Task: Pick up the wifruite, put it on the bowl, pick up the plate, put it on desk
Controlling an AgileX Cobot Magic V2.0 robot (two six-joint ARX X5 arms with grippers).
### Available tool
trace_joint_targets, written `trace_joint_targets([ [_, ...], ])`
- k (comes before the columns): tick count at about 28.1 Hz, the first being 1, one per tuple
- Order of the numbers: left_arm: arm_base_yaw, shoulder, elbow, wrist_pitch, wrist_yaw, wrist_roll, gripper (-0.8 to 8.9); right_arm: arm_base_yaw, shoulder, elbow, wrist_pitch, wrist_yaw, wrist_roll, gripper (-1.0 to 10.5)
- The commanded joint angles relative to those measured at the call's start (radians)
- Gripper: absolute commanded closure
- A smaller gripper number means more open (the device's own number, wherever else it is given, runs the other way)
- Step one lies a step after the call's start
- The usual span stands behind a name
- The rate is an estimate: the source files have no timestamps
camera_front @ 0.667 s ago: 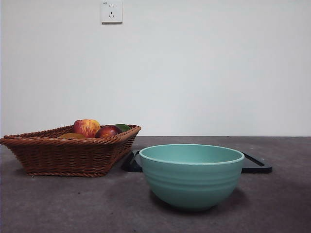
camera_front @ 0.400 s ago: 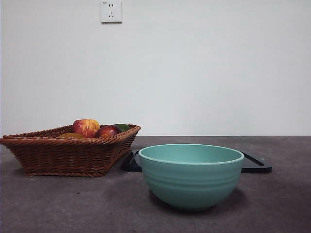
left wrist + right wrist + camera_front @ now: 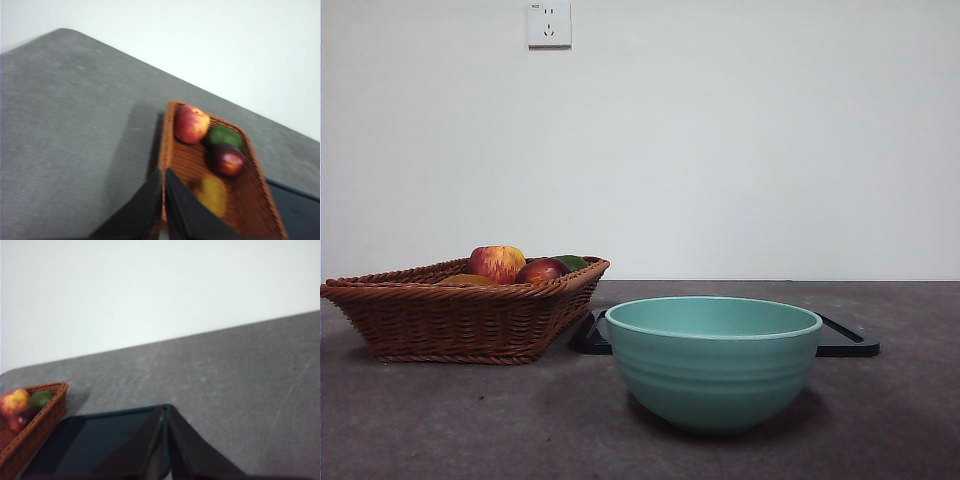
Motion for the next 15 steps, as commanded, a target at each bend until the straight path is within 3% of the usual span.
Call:
trace_joint_targets([
  [1, 0.003, 0.060, 0.087, -0.032, 0.057, 0.066, 8.03, 0.003, 0.060, 0.093, -0.054, -0.039, -0.048, 9.4],
  [15, -0.023, 0.435, 0.443, -0.320, 0.327, 0.316, 8.04, 0.017, 0.477, 0.557, -0.503, -0.263, -0.270, 9.4],
])
